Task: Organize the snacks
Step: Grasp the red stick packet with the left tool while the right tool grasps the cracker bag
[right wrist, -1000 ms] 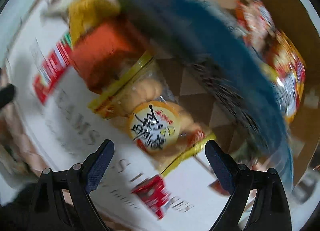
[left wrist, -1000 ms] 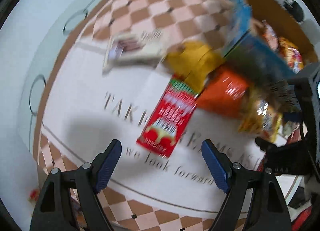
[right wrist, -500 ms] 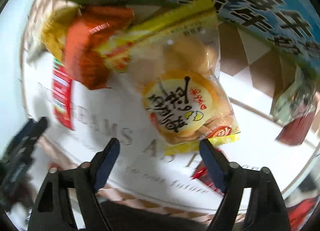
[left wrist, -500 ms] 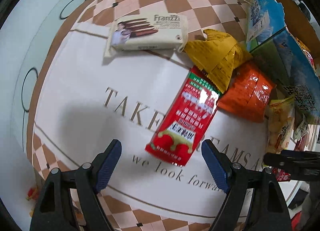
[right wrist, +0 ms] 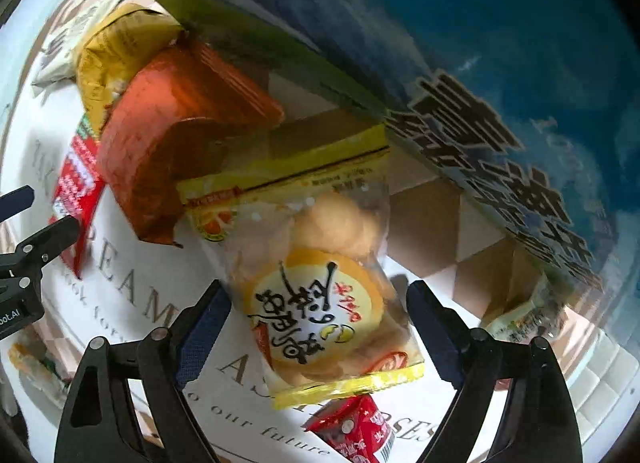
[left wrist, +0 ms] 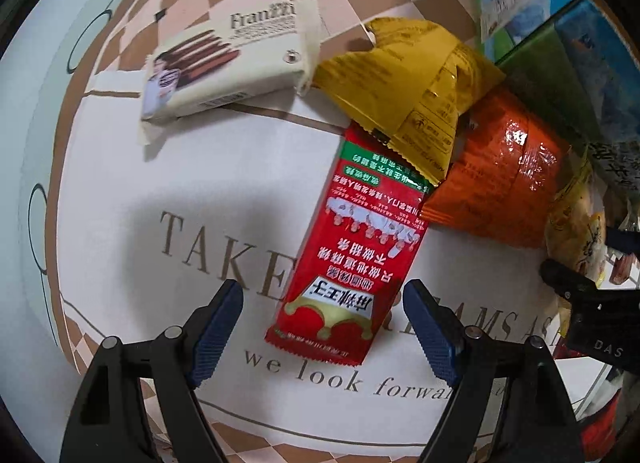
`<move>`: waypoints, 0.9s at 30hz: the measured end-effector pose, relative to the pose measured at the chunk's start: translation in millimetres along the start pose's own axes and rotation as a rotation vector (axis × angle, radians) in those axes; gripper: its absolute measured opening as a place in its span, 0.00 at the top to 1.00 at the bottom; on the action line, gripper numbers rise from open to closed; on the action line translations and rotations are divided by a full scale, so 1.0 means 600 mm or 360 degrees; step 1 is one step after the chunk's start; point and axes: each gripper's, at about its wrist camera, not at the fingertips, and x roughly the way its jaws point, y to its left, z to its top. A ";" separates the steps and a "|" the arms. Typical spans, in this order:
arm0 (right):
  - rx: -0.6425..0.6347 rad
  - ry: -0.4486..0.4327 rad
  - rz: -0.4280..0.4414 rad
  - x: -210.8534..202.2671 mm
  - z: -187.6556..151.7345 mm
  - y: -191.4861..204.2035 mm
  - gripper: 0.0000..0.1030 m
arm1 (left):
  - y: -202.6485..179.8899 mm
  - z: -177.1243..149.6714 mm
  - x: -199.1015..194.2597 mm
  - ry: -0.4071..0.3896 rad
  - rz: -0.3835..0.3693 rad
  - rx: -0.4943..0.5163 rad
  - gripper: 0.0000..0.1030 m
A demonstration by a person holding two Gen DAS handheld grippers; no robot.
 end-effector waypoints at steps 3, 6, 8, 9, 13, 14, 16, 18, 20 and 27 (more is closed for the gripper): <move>0.0186 0.0051 0.0042 0.007 -0.018 0.010 0.21 | -0.011 0.010 0.010 0.0017 0.0007 0.0028 0.21; 0.0397 0.0132 0.0183 0.016 -0.054 -0.002 0.21 | -0.019 0.026 0.022 0.0037 0.0000 0.0055 0.21; 0.0552 0.0183 0.0361 0.023 -0.091 -0.011 0.20 | -0.026 0.031 0.024 0.0014 -0.0041 0.0049 0.27; 0.0612 0.0207 0.0452 0.026 -0.098 -0.018 0.19 | -0.025 0.040 0.024 -0.0002 -0.0059 0.0037 0.30; 0.0619 0.0148 0.0498 0.011 -0.109 -0.045 0.14 | -0.021 0.048 0.012 -0.0040 -0.0089 -0.0012 0.52; 0.0604 0.0130 0.0473 0.006 -0.108 -0.051 0.14 | -0.019 0.048 0.011 -0.0038 -0.0100 -0.0033 0.53; 0.0589 0.0122 0.0469 0.003 -0.112 -0.058 0.14 | 0.000 0.034 0.017 -0.0016 -0.0114 -0.0061 0.54; 0.0584 0.0122 0.0451 -0.016 -0.079 -0.074 0.14 | 0.011 0.011 0.018 0.0007 -0.0124 -0.0105 0.54; 0.0594 0.0133 0.0419 -0.008 -0.068 -0.058 0.14 | 0.014 -0.007 0.021 0.0048 -0.0140 -0.0137 0.54; 0.0735 0.0152 0.0373 0.021 -0.061 -0.036 0.11 | 0.014 -0.037 0.035 0.0090 -0.0122 -0.0127 0.49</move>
